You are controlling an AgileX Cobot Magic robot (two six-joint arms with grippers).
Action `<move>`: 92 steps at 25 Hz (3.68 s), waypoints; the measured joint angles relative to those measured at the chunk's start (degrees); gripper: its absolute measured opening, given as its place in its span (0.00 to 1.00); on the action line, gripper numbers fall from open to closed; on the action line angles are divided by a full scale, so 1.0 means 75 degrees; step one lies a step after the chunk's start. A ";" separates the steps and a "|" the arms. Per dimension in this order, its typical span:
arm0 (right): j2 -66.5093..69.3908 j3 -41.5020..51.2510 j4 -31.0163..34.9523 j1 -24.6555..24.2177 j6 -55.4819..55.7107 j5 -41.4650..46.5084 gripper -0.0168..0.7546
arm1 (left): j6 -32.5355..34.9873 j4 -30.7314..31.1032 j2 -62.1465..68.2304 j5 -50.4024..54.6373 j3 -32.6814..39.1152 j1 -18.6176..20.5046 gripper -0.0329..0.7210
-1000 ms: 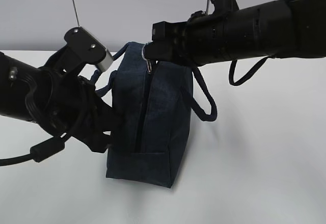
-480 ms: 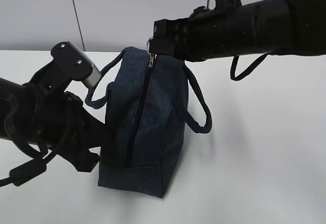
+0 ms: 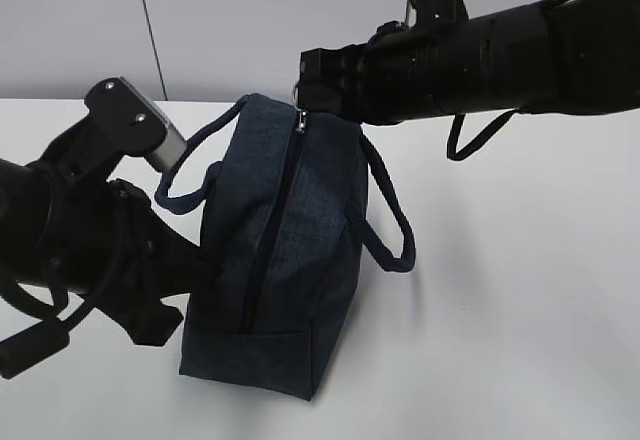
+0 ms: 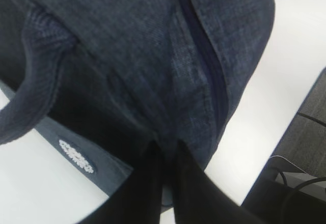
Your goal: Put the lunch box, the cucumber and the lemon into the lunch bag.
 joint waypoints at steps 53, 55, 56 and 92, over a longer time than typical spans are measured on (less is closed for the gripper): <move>0.1191 -0.1255 0.0061 0.0000 -0.0222 -0.0269 0.02 | -0.0472 0.0013 -0.0310 0.0868 -0.0001 0.0179 0.47; 0.1191 -0.1255 0.0061 0.0000 -0.0222 -0.0234 0.02 | -0.0792 0.0013 -0.0429 0.1129 -0.0147 0.0510 0.47; 0.1191 -0.1255 0.0061 0.0000 -0.0222 -0.0224 0.02 | -0.0963 0.0013 -0.0486 0.1299 -0.0242 0.0681 0.47; 0.1191 -0.1261 0.0061 0.0000 -0.0222 0.0084 0.02 | -0.4063 0.0399 0.2834 0.4474 -0.4751 0.1803 0.47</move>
